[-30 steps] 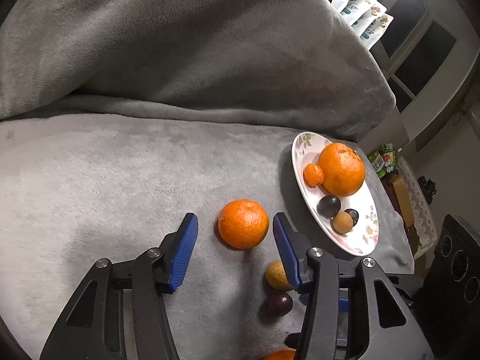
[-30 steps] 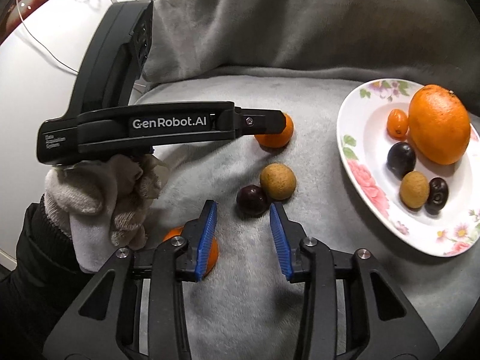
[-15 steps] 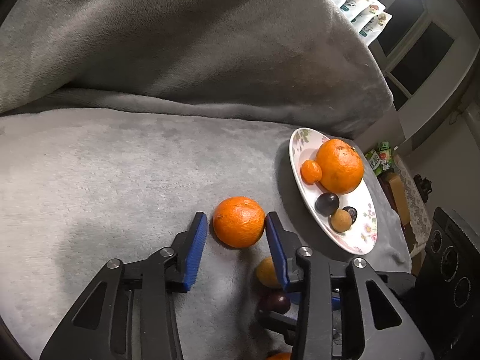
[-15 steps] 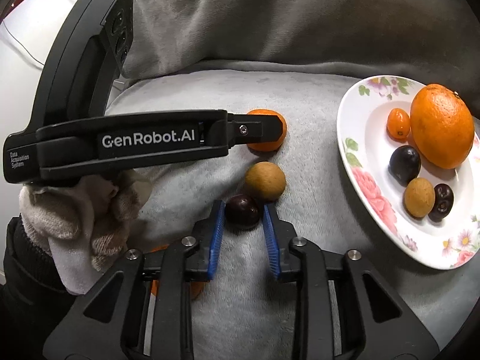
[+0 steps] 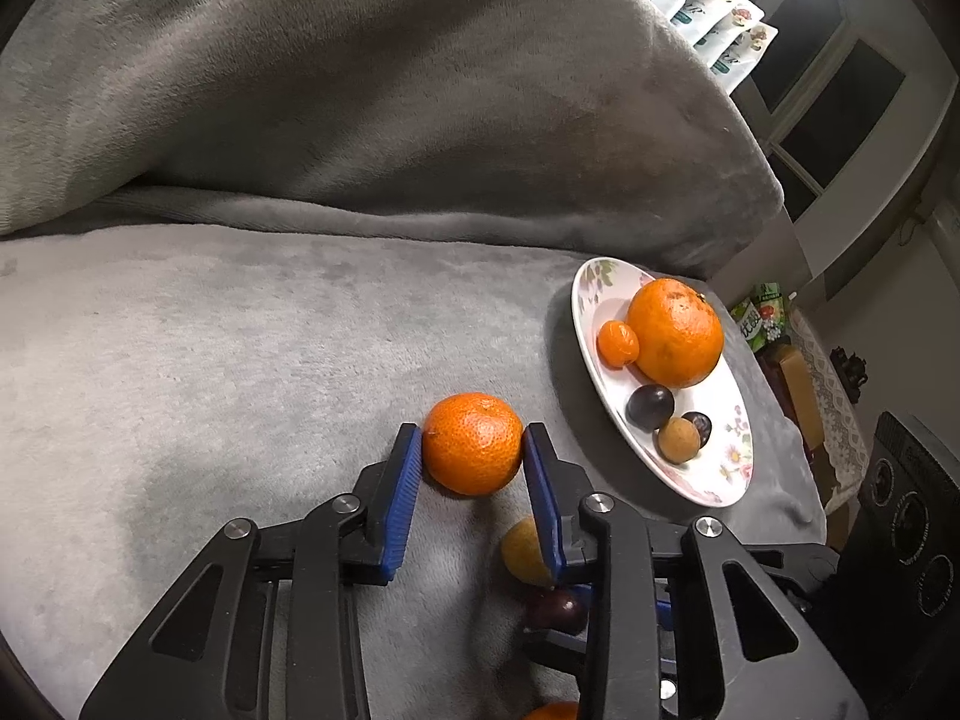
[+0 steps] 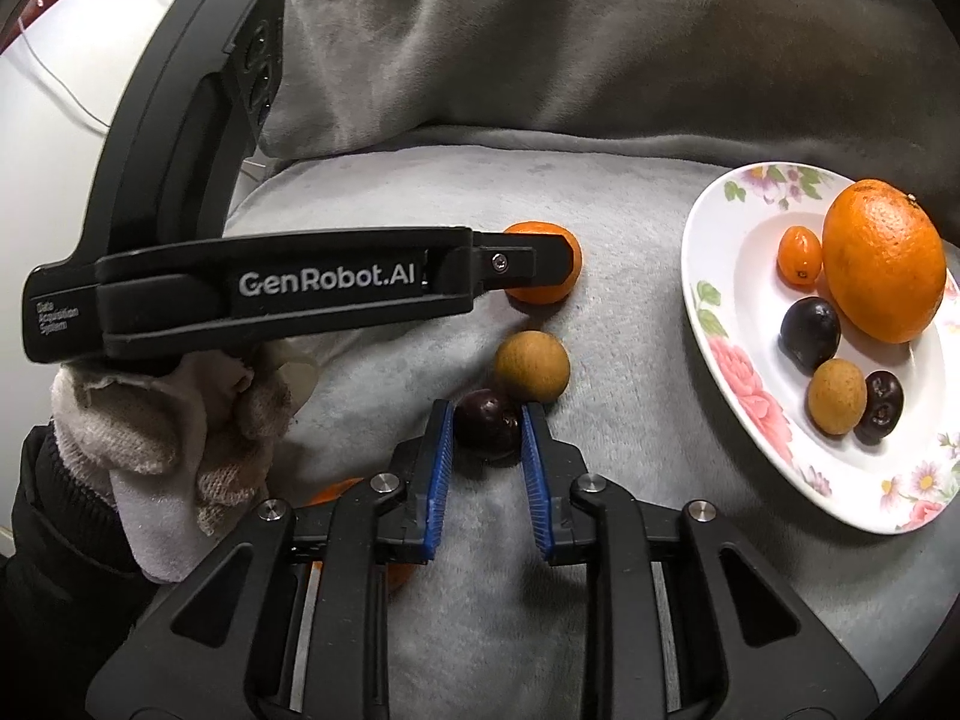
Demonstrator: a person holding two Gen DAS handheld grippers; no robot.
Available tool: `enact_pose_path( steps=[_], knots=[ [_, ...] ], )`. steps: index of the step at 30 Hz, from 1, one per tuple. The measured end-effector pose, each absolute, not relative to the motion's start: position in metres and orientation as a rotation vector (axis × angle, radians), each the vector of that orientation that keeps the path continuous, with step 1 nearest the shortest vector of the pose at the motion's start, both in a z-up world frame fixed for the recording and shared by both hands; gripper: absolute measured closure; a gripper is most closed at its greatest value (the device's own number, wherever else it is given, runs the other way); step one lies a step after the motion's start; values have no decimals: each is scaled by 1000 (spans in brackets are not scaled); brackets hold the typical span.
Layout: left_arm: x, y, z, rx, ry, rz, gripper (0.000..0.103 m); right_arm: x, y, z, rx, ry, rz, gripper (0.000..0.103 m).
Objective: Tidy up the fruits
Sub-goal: 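Grasp a dark plum with the right tool while the left tool grasps a mandarin, then carry the plum and mandarin over the plate with both tools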
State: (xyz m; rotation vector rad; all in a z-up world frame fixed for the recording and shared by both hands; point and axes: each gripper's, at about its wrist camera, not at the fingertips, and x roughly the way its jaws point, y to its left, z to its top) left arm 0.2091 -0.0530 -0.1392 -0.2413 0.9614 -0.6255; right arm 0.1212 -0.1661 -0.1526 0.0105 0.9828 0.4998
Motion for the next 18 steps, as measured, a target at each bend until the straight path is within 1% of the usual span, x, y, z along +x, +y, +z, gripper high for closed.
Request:
enact_pose_path(
  steps=[11,18],
  knots=[
    [198,-50,-130,-260,934,-594,70,102,-184,-136,11,938,509,80],
    [184,-47,-114,-265,886,-582,70,89,-198,-124,14,901,500,80]
  ],
)
